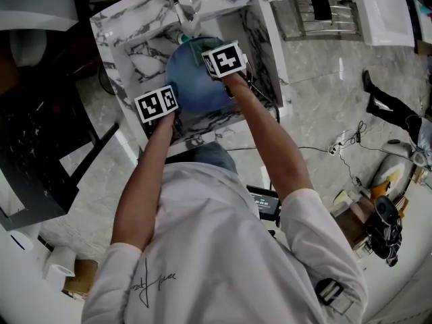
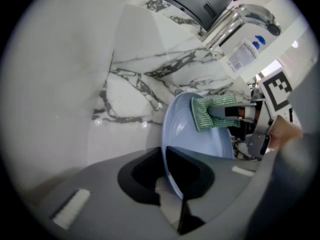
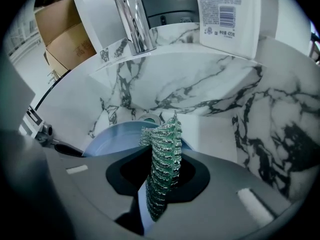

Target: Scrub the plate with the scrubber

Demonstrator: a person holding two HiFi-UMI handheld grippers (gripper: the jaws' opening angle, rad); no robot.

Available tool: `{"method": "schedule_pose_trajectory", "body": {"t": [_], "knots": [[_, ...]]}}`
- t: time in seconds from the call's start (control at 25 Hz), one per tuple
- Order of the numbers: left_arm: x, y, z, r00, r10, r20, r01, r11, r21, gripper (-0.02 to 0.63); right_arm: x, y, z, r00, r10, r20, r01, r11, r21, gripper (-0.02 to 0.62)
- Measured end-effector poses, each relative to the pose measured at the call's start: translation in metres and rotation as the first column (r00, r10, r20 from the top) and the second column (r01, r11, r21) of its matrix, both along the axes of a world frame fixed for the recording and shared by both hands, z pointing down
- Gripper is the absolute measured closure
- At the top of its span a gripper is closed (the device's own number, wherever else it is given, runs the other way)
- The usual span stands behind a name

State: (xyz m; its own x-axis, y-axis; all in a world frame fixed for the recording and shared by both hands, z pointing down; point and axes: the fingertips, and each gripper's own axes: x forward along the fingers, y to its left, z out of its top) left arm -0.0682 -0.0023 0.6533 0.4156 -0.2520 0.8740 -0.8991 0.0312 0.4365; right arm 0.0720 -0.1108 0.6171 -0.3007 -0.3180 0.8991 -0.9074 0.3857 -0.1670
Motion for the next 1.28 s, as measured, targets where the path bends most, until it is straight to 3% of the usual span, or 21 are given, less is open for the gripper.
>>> {"method": "schedule_pose_trajectory", "body": {"t": [1.0,1.28], "knots": [[-0.001,0.000,0.000,1.000,-0.017,-0.003,0.017,1.000,0.005,0.520,0.044,-0.001,-0.009,0.982,-0.026,-0.189,0.038,0.998,0.058,0.528],[-0.001,0.000,-0.001,1.000,-0.027,-0.006,0.027,1.000,0.006,0.520,0.049,0.014,0.002,0.979,-0.038,-0.199,0.039,0.999,-0.002,0.528]]}}
